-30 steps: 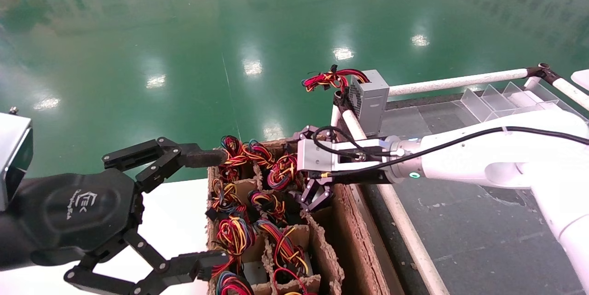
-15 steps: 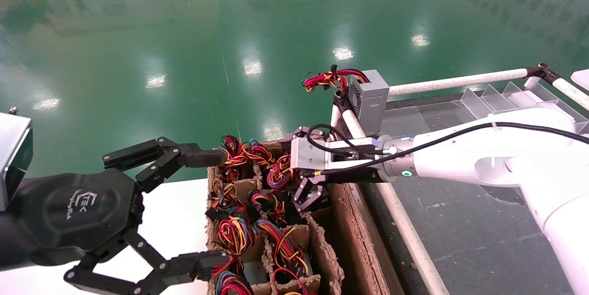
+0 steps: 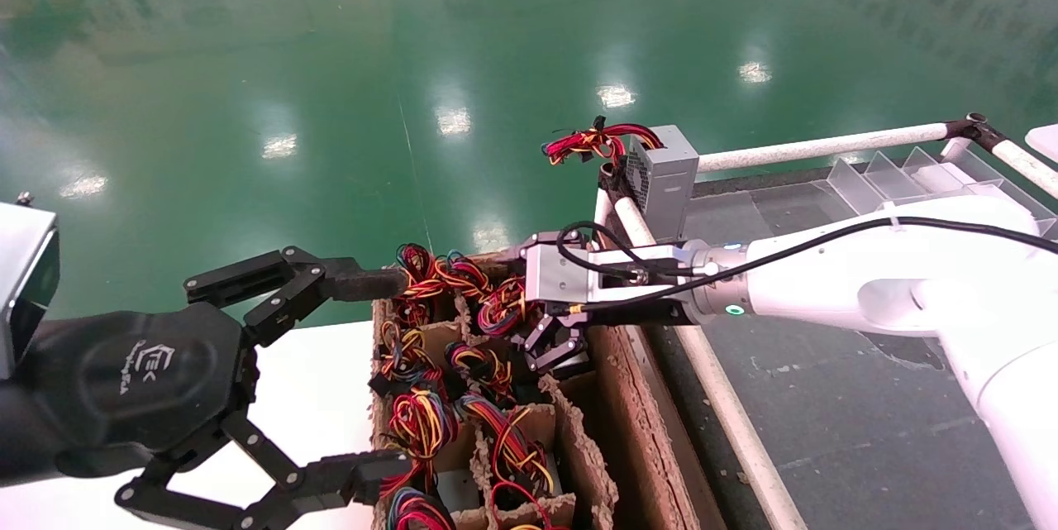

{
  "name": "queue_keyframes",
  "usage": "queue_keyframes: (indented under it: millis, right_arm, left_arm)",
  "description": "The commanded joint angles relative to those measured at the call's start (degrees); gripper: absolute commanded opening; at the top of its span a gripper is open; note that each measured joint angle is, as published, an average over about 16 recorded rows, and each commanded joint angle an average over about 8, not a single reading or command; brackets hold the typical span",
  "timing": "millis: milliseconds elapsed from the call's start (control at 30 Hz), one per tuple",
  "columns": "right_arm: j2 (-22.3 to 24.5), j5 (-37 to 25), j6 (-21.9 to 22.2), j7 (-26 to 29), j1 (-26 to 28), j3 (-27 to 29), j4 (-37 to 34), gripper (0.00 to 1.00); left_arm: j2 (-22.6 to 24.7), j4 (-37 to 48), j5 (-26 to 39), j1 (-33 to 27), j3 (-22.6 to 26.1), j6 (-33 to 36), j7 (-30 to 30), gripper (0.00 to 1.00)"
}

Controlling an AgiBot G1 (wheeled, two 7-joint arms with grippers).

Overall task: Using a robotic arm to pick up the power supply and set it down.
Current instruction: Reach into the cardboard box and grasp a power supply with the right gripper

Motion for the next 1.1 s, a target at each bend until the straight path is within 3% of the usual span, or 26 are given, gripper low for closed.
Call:
queue_keyframes:
  millis: [33,1100]
  right_arm:
    - [0.1,0.1,-0.4,-0.7,0.0,0.0,-0.2,0.00]
    - [2.6,3.7,-2.4,-3.0,0.8,2.3,-2.7,0.00]
  left_arm:
    - [0.0,0.0,0.0,0.0,0.0,0.0,0.0,1.00]
    - [0.0,0.0,0.0,0.0,0.1,0.0,0.0,1.00]
